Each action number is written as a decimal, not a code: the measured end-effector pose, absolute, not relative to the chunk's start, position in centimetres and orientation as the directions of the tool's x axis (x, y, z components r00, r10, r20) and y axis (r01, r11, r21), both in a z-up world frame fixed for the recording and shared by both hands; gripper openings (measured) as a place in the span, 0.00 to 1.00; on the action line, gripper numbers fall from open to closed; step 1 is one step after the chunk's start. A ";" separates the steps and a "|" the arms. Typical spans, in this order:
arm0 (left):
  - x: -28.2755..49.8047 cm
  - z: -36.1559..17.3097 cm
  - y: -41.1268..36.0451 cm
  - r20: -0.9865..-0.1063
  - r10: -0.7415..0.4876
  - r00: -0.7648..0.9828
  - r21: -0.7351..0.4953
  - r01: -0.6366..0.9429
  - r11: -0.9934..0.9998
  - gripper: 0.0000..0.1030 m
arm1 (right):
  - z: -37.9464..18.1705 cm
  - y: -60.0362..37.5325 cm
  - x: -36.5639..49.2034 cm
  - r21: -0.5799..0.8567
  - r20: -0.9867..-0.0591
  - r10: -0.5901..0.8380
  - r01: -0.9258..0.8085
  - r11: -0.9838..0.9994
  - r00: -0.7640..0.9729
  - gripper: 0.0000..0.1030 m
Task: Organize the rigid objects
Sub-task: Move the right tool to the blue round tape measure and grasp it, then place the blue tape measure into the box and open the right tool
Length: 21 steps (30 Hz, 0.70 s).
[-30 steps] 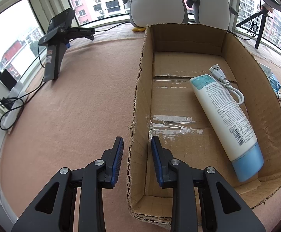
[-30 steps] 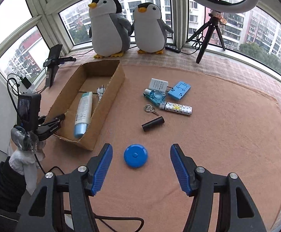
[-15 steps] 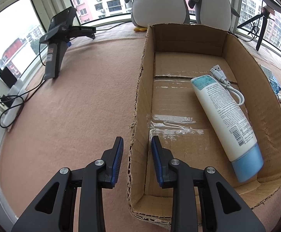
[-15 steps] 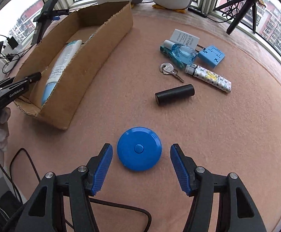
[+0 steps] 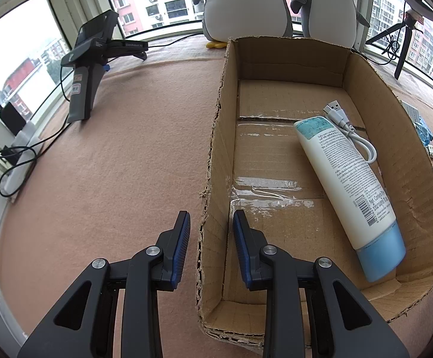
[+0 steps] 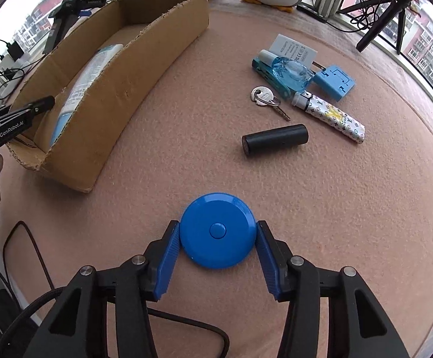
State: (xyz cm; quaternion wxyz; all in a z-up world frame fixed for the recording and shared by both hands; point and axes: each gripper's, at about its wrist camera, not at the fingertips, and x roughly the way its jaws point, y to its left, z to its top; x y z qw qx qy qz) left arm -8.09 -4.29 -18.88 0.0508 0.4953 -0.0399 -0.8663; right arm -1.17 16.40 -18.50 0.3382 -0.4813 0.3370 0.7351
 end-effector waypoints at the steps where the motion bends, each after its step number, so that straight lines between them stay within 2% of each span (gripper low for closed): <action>1: -8.1 -18.9 -4.3 -0.854 -0.127 -0.504 0.120 0.048 -0.992 0.26 | -18.5 16.3 -1.1 0.170 -0.935 0.174 -0.823 -0.542 -0.308 0.45; 9: -8.0 -18.9 -4.5 -0.854 -0.117 -0.508 0.103 0.056 -0.993 0.26 | -17.5 15.8 -1.0 0.185 -0.928 0.192 -0.843 -0.505 -0.319 0.45; 21: -8.0 -18.9 -4.5 -0.854 -0.114 -0.508 0.100 0.054 -0.994 0.26 | -10.8 17.9 -4.0 0.243 -0.841 0.305 -0.815 -0.526 -0.448 0.45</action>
